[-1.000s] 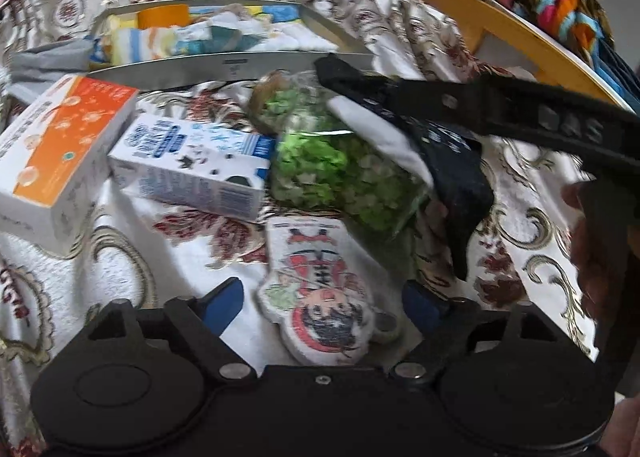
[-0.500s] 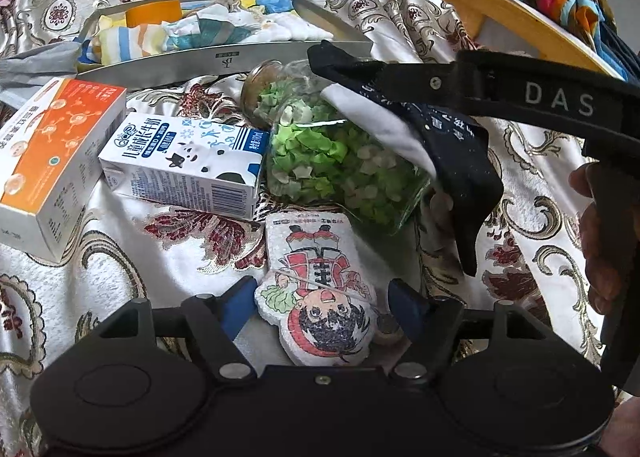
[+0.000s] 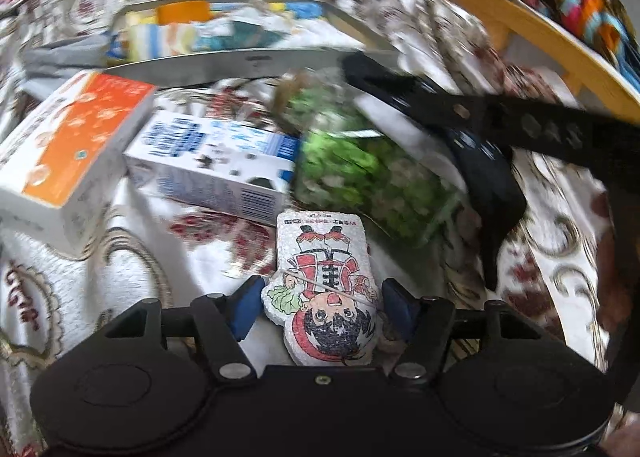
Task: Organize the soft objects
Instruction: 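Grasp the cartoon-printed card with the left tool while the right tool grasps the black sock pack, then lift the cartoon card and black sock pack with both tools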
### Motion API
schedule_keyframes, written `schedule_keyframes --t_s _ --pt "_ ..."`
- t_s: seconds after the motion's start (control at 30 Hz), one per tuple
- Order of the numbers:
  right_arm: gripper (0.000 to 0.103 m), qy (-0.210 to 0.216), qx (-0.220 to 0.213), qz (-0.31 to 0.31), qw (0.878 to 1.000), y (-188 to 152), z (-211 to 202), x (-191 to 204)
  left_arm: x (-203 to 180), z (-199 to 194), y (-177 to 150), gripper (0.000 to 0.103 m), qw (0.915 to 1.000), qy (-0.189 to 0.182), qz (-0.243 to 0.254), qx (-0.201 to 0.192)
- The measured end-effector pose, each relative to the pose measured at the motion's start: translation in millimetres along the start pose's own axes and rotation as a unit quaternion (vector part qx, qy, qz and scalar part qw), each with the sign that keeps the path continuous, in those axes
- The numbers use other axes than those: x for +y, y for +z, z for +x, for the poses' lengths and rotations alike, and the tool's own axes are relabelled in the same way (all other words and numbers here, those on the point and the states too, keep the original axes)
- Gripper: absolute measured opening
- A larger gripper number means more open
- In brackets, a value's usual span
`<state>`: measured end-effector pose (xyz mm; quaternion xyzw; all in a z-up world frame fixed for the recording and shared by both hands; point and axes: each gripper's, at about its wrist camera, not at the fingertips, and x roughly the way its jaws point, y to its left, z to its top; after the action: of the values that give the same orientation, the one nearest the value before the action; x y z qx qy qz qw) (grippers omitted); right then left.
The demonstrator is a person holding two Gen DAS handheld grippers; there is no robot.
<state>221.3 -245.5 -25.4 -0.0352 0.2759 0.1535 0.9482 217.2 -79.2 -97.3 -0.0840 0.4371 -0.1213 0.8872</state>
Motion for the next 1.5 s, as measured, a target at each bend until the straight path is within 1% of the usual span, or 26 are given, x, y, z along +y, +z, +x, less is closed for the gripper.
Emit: schedule_keyframes --t_s 0.03,0.1,0.17,0.23,0.3,0.4,0.53,0.77,0.9,1.13,1.5 --pt "0.044 0.002 -0.001 0.002 1.000 -0.1 -0.2 -0.4 3.8 -0.9 0.9 0.066 0.9999 0.005 -0.013 -0.004" --pt "0.043 0.002 0.000 0.004 1.000 0.0 0.2 -1.5 8.1 -1.5 2.2 0.066 0.9995 0.002 -0.030 -0.006" --pt "0.043 0.001 -0.001 0.003 1.000 -0.7 0.9 -1.2 7.1 -2.3 2.3 0.066 0.9995 0.003 -0.030 -0.009" --pt "0.040 0.001 -0.002 -0.001 1.000 -0.1 2.6 0.2 5.9 -2.8 1.8 0.066 0.9996 0.005 -0.027 -0.010" --pt "0.031 -0.002 -0.004 -0.007 1.000 0.0 3.9 2.0 7.3 -4.1 2.0 0.066 0.9993 0.005 -0.034 -0.011" --pt "0.024 -0.005 -0.005 -0.012 1.000 0.2 4.7 3.9 9.1 -6.6 2.6 0.066 0.9989 0.006 -0.044 -0.013" --pt "0.019 -0.004 -0.005 -0.010 1.000 1.6 5.9 4.8 10.9 -11.3 3.7 0.066 0.9983 0.005 -0.055 -0.019" --pt "0.008 -0.004 -0.006 -0.011 1.000 3.2 9.5 5.6 13.0 -18.6 5.6 0.066 0.9973 0.001 -0.067 -0.031" --pt "0.005 -0.003 -0.008 -0.010 1.000 4.6 12.2 8.0 13.9 -21.9 6.4 0.066 0.9967 -0.001 -0.072 -0.038" --pt "0.005 0.017 -0.016 0.013 1.000 5.6 11.0 3.7 14.6 -28.4 7.3 0.065 0.9957 0.000 -0.078 -0.050" --pt "0.004 0.050 -0.055 0.027 0.997 10.6 -4.2 5.2 20.4 -47.2 13.5 0.065 0.9899 0.009 -0.093 -0.106"
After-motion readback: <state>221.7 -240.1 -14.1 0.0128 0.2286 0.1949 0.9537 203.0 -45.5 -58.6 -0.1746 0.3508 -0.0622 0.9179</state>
